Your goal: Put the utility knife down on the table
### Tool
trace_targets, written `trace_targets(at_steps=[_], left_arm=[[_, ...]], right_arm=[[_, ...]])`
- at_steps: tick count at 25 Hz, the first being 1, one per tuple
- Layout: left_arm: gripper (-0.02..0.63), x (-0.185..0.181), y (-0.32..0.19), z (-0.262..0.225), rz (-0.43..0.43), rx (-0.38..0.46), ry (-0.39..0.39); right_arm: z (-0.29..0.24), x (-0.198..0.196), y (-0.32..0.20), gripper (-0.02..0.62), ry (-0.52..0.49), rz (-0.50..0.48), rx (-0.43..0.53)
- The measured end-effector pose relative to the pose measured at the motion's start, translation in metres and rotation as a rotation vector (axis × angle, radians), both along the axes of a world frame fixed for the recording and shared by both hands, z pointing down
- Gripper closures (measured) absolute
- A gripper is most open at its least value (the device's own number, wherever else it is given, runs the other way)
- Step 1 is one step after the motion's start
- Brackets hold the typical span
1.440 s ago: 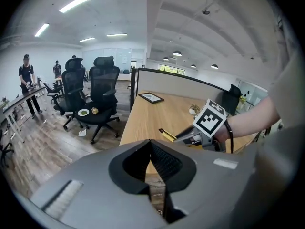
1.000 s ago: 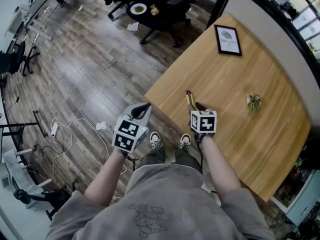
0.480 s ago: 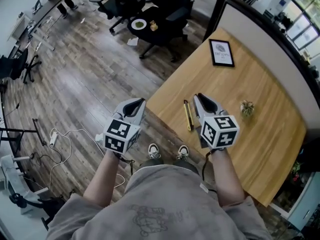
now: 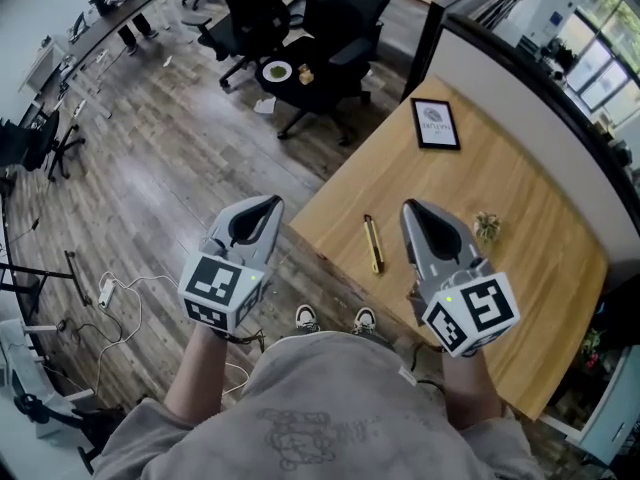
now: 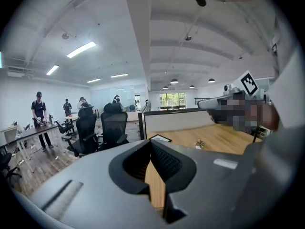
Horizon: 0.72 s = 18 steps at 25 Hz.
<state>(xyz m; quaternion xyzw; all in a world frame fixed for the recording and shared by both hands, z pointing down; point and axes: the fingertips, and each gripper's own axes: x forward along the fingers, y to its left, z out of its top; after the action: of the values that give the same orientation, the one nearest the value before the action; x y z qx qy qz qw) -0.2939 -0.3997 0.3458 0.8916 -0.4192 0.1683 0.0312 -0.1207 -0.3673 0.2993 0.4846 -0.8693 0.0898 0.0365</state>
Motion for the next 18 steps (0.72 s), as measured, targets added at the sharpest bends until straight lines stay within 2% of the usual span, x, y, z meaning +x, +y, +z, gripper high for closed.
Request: trace_targets(at_steps=[4,8,12,18], left_arm=[[0.604,0.0,0.012,-0.015,0.009,0.044,-0.003],[0.604,-0.001,0.023,-0.017,0.008,0.027,0.018],[0.604,0.002,0.029,-0.02,0.007,0.005,0.055],[0.604,0.007,0.032,-0.033,0.02,0.026,0.064]], right_arm=[[-0.013,-0.002,0.021,0.584,0.039,-0.032,0.027],[-0.016,0.002,0.036,0.584,0.037,-0.032,0.02],[-0.011,0.011,0.044,0.584,0.048,-0.001,0.01],[-0.012,0.021,0.045,0.584,0.06,0.037,0.013]])
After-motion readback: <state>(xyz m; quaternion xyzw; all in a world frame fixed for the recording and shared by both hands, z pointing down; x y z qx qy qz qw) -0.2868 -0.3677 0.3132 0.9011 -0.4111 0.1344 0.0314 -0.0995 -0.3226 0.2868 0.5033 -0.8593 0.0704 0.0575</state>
